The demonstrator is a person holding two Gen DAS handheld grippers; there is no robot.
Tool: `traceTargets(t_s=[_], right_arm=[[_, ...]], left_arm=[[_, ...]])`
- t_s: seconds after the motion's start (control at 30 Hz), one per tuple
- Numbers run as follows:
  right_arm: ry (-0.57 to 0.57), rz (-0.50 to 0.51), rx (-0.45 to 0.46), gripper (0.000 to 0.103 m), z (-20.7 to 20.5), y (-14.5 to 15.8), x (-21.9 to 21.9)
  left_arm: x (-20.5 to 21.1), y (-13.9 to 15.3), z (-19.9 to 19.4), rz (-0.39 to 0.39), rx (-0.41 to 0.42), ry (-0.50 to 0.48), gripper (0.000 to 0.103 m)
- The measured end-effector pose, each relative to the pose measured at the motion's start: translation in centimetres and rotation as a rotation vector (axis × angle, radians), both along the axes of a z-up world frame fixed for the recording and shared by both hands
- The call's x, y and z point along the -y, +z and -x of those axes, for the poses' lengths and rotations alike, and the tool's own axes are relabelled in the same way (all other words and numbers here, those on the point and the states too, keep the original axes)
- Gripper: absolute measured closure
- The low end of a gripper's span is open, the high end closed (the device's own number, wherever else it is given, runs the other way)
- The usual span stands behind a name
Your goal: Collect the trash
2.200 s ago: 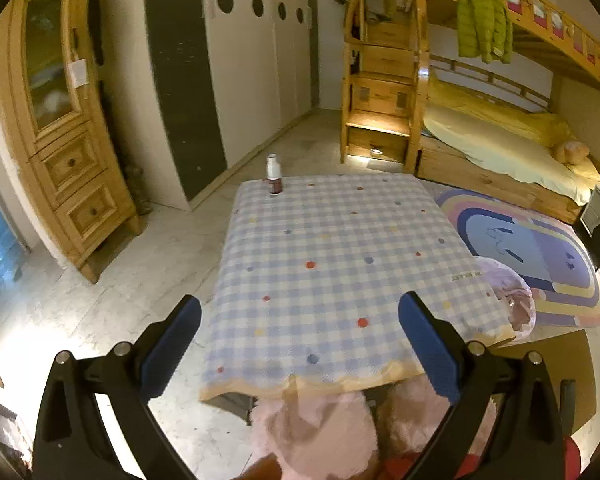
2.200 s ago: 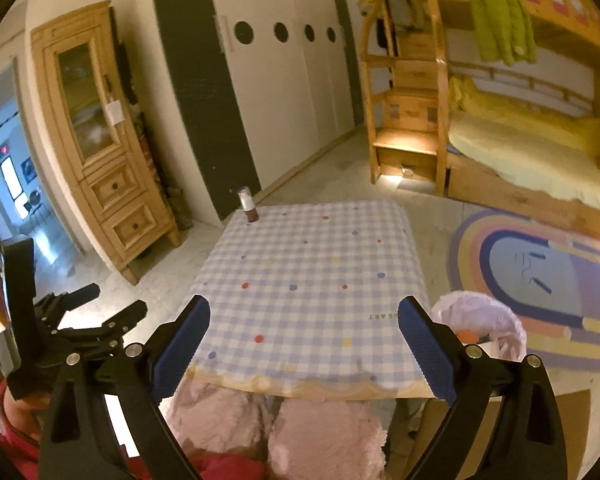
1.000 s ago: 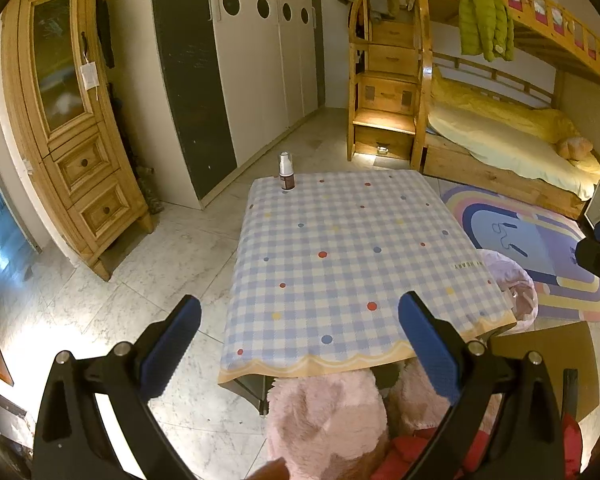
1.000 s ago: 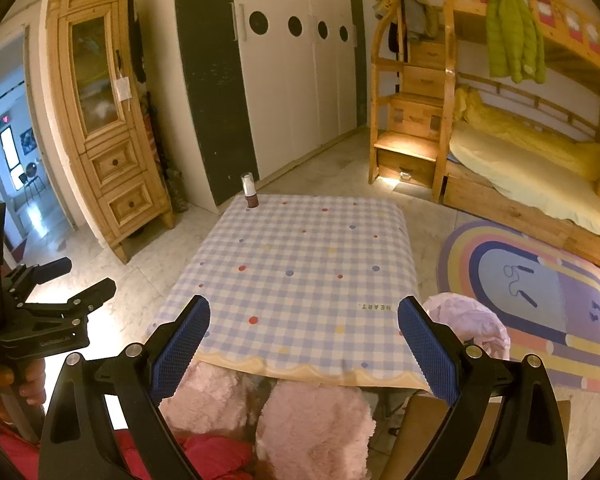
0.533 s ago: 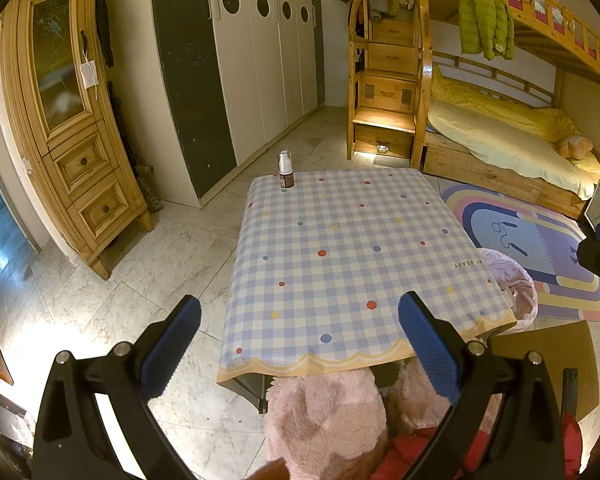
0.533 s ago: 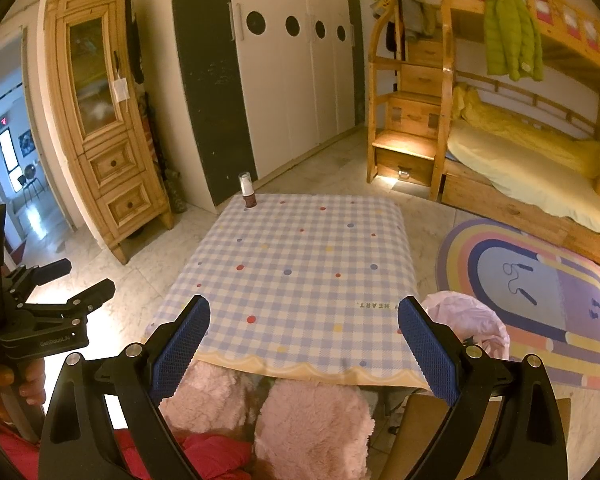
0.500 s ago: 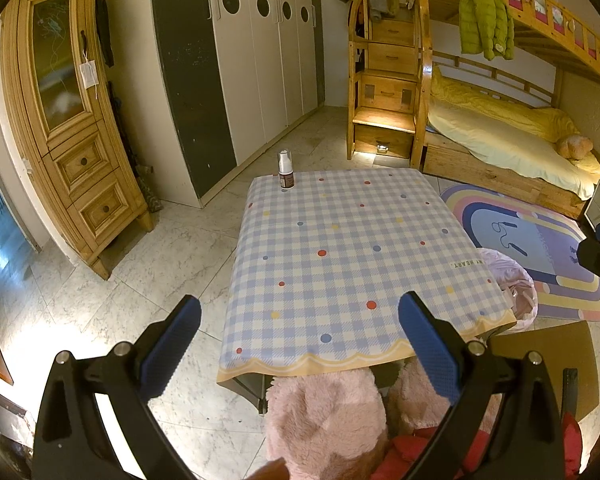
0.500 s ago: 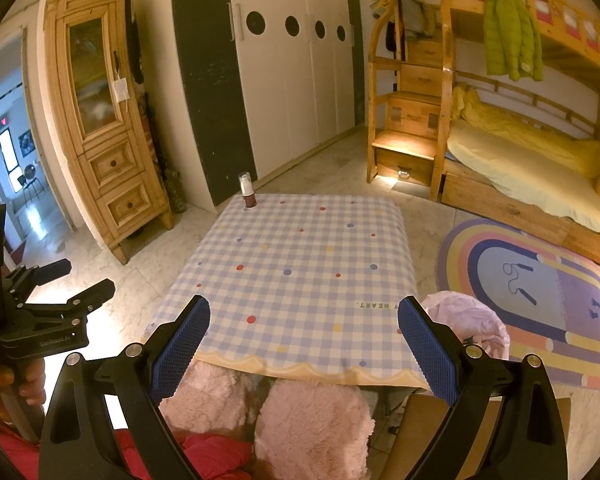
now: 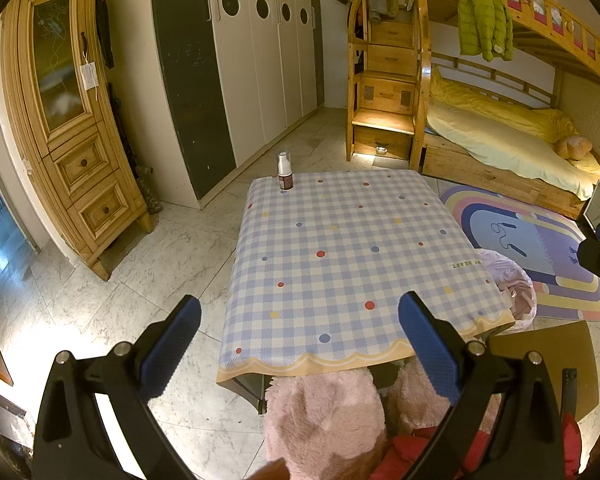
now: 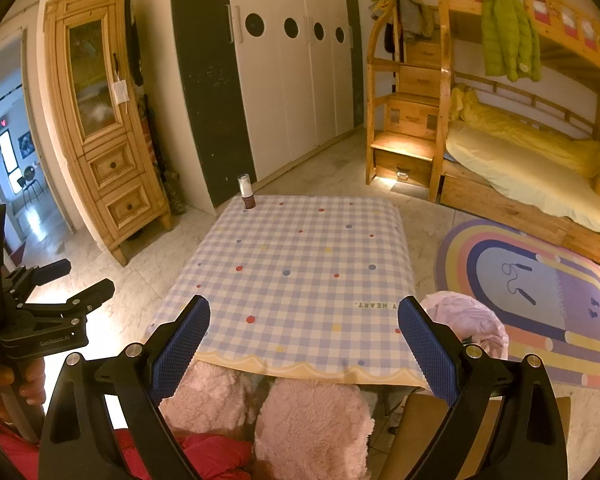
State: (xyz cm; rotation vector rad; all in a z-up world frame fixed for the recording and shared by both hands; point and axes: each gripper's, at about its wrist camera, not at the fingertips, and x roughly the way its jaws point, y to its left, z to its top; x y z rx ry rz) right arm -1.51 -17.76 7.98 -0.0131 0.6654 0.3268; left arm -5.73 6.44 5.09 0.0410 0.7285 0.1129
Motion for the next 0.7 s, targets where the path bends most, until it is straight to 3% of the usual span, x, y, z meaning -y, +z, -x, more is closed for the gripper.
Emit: traceTargets(t_s=[0.7], right_arm=[[-0.001,-0.005,-0.002,0.009,0.09,-0.03,0.24]], left_arm=[[0.15,0.02,0.07,-0.001,0.0,-0.001,0.007]])
